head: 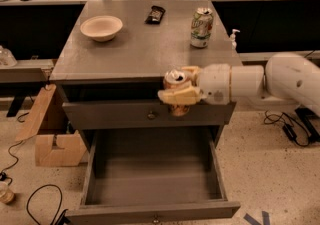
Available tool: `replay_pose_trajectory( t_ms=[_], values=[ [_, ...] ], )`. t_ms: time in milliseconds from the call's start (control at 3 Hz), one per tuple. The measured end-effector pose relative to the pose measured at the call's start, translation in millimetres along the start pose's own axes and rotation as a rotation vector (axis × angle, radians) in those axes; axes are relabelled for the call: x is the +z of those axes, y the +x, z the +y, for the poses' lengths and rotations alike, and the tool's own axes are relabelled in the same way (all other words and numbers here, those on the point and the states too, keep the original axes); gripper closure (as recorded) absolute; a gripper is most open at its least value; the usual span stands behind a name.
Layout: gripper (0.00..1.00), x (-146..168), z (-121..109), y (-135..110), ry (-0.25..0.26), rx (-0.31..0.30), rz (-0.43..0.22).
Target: Pick orange can from middle drawer and place on counter
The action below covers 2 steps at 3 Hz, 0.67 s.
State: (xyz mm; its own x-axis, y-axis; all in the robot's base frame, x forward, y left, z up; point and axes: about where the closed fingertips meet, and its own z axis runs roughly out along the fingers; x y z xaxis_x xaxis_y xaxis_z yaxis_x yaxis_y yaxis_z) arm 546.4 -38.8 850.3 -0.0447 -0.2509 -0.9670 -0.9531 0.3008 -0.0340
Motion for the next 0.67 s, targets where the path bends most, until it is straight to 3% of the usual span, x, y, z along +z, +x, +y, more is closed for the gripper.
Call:
replay_pose_trajectory(
  t_ms=[333, 667],
  values=[
    [1.00, 23, -27, -68, -0.002, -0.006, -0.066],
    [1.00, 65, -48, -117, 0.003, -0.003, -0.113]
  ],
)
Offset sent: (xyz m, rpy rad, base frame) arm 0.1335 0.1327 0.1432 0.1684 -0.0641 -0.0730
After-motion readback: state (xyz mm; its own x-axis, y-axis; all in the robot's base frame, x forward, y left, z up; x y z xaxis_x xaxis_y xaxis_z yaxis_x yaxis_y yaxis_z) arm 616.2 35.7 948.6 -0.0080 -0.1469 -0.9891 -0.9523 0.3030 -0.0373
